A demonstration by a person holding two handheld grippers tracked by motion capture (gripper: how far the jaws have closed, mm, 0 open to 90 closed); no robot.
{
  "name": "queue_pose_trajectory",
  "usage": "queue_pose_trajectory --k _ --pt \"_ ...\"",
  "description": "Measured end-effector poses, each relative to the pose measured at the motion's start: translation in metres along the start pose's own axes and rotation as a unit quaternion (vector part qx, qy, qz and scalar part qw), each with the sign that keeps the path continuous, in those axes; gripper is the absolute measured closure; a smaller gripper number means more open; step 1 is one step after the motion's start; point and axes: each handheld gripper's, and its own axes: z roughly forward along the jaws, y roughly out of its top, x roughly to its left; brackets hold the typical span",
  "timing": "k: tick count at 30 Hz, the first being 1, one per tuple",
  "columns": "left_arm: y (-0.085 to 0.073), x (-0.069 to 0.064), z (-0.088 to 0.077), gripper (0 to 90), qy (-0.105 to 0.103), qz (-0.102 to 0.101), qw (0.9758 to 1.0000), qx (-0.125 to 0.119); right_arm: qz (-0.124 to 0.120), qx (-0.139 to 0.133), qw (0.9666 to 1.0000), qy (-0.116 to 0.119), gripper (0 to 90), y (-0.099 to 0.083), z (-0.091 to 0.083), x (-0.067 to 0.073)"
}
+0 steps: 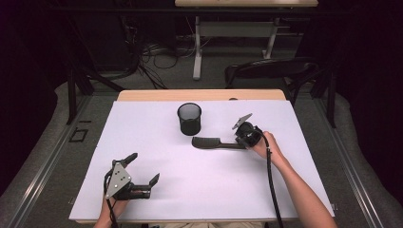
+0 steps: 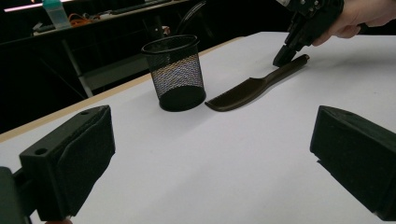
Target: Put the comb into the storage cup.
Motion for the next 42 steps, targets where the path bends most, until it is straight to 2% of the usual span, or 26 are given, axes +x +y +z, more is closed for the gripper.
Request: queue_pose_trajectory --k 2,5,7,8,10,12,13,14,17,18,21,23,28,34,39,40,42 --pt "0.0 0.0 0.0 0.1 0.0 -0.001 1.0 0.001 -0.002 -0.013 0.9999 -0.002 83.6 0.0 -0.001 -0.002" --pt "0.0 0.0 0.0 0.1 0.001 0.0 1.0 0.0 0.006 -0.018 0.9998 -0.004 77.9 -0.001 -0.005 -0.002" --pt "0.0 0.0 0.0 0.1 0.001 -0.001 1.0 0.001 -0.003 -0.025 0.9997 -0.003 73.4 -0.001 -0.008 -0.003" --pt "0.0 0.0 0.0 0.1 0.0 -0.001 1.0 0.001 0.003 -0.025 0.9997 -0.002 72.1 -0.001 -0.01 -0.003" --pt "0.0 0.0 0.0 0.1 0.001 0.0 1.0 0.0 0.0 -0.028 0.9996 0.0 66.4 -0.001 -0.012 -0.003" --pt "0.0 0.0 0.0 0.1 0.001 0.0 1.0 0.0 0.004 -0.035 0.9994 0.0 64.7 -0.001 -0.015 -0.003" --pt "0.0 0.0 0.0 0.1 0.001 0.0 1.0 0.0 -0.003 -0.039 0.9992 -0.001 61.6 -0.001 -0.015 -0.004" --pt "0.0 0.0 0.0 0.1 0.001 0.001 1.0 0.0 0.001 -0.034 0.9994 -0.002 59.6 -0.001 -0.018 -0.004" --pt "0.0 0.0 0.0 0.1 0.001 0.002 1.0 0.001 0.001 -0.043 0.9991 -0.004 52.6 -0.001 -0.022 -0.003" --pt "0.0 0.0 0.0 0.1 0.001 0.001 1.0 0.001 -0.002 -0.047 0.9989 -0.001 47.2 -0.001 -0.026 -0.003" --pt "0.0 0.0 0.0 0.1 0.0 0.001 1.0 0.001 -0.002 -0.045 0.999 0.0 42.2 -0.001 -0.03 -0.003" --pt "0.0 0.0 0.0 0.1 0.0 0.001 1.0 0.002 -0.011 -0.055 0.9984 0.006 35.8 -0.001 -0.032 -0.003" --pt "0.0 0.0 -0.001 0.1 0.001 0.001 1.0 0.001 -0.026 -0.062 0.9977 0.012 29.1 0.0 -0.035 -0.003" --pt "0.0 0.0 0.0 0.1 0.001 0.0 1.0 0.002 -0.046 -0.056 0.9972 0.017 22.9 0.003 -0.041 0.004" --pt "0.0 0.0 0.0 0.1 0.002 0.0 1.0 0.002 -0.068 -0.06 0.9956 0.023 16.6 0.008 -0.044 0.01" --pt "0.0 0.0 0.0 0.1 0.001 0.0 1.0 0.002 -0.079 -0.059 0.9948 0.025 14.8 0.011 -0.047 0.011" --pt "0.0 0.0 0.001 0.1 0.001 0.001 1.0 0.003 -0.083 -0.063 0.9942 0.028 14.0 0.011 -0.047 0.012"
